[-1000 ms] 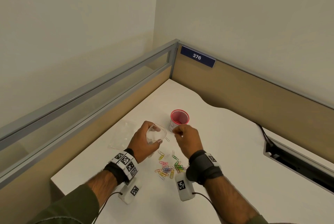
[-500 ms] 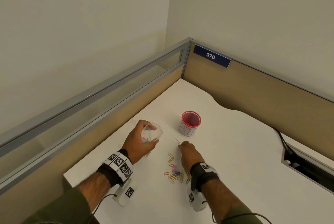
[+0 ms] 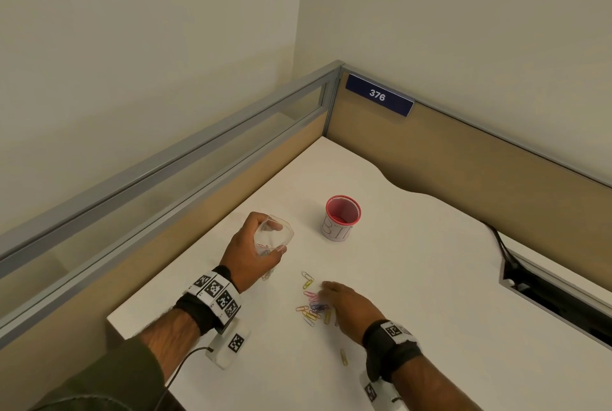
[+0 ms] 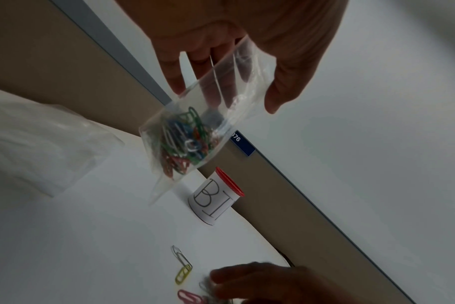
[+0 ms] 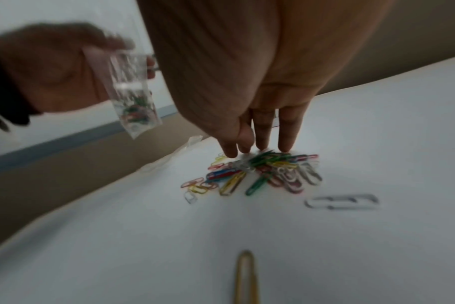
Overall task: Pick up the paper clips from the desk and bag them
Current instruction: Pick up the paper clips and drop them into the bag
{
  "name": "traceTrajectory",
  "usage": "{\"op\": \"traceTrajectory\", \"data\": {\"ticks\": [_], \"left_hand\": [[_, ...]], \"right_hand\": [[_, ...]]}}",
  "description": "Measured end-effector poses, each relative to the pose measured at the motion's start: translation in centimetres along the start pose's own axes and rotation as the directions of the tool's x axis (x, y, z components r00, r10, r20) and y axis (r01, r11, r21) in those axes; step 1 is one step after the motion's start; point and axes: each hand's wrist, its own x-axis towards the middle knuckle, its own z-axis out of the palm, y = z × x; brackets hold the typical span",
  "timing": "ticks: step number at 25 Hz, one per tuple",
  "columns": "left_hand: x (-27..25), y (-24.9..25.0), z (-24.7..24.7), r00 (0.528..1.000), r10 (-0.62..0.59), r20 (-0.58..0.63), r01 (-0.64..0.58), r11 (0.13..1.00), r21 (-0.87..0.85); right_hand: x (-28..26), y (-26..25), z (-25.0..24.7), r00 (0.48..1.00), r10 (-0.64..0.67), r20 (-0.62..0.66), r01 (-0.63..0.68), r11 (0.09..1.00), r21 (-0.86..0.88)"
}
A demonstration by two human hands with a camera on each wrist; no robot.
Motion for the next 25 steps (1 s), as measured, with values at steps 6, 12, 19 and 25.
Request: {"op": "traceTrajectory", "data": {"ticks": [6, 12, 19, 25], "left_hand": [[-1.8, 0.2, 1.0, 1.000, 0.007, 0.001, -0.007, 1.000, -0.014], [-3.5, 0.7, 1.9, 1.000, -0.007, -0.014, 0.007, 1.000, -0.026], [-4.0, 1.1, 2.0, 1.000, 0.009, -0.021, -0.010, 1.000, -0.012], [-3.6, 1.2, 1.7, 1.000, 0.009, -0.010, -0.009, 1.000, 0.003]], "right_hand": [[-8.2, 1.3, 1.5, 0.999, 0.035, 0.000, -0.035, 0.999, 0.017], [-5.7, -0.2, 3.9, 0.999, 0.039, 0.007, -0.040, 0.997, 0.062], [-2.8, 3.6, -1.0, 0.960, 0.267, -0.085, -0.254, 0.957, 0.137], [-1.2, 0.9, 0.4, 0.984, 0.176, -0.008, -0.176, 0.983, -0.058]]}}
